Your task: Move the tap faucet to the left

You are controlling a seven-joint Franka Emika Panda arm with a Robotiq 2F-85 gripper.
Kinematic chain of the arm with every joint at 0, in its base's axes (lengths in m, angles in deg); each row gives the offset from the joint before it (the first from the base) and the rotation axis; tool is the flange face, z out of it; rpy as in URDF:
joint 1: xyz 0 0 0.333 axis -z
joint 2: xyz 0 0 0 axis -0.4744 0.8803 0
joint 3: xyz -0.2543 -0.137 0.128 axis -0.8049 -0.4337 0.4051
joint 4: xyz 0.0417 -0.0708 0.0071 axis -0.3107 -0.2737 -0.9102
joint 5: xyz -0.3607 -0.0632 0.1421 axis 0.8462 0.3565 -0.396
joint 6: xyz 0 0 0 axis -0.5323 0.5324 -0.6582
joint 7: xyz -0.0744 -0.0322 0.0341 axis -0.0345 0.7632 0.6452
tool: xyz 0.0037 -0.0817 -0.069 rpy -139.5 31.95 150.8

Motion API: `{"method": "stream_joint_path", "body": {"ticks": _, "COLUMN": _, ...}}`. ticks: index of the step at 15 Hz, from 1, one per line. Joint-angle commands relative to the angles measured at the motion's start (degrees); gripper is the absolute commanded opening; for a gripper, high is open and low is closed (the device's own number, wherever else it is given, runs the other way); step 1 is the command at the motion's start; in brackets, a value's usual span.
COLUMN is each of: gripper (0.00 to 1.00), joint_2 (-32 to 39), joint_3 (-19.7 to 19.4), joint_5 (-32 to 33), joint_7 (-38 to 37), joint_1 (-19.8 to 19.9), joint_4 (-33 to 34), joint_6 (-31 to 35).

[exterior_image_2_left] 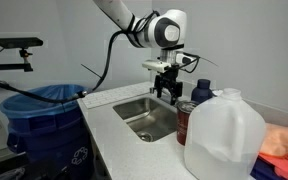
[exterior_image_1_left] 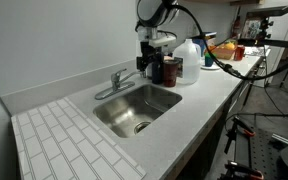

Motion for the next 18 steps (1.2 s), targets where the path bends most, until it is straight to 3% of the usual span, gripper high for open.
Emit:
{"method": "stream_joint_path", "body": {"ticks": 1, "gripper": 1.00, "joint_2": 0.1, "joint_3": -0.4, "joint_5": -0.1, "joint_7": 0.0, "joint_1": -0.3, "joint_4": 0.4, "joint_6": -0.2}}
{"method": "stream_joint_path", "body": {"ticks": 11, "gripper": 1.00, "joint_2": 0.3, "joint_3": 1.5, "joint_5": 1.1, "joint_7": 4.1, "joint_1": -1.9, "joint_4": 0.5, "joint_6": 4.4}}
{"method": "stream_joint_path", "body": {"ticks": 18, "gripper": 1.00, "joint_2": 1.8, "joint_3": 4.5, "joint_5": -1.6, "joint_7": 6.0, "joint_1": -3.5, "joint_4": 3.2, "joint_6": 5.5}}
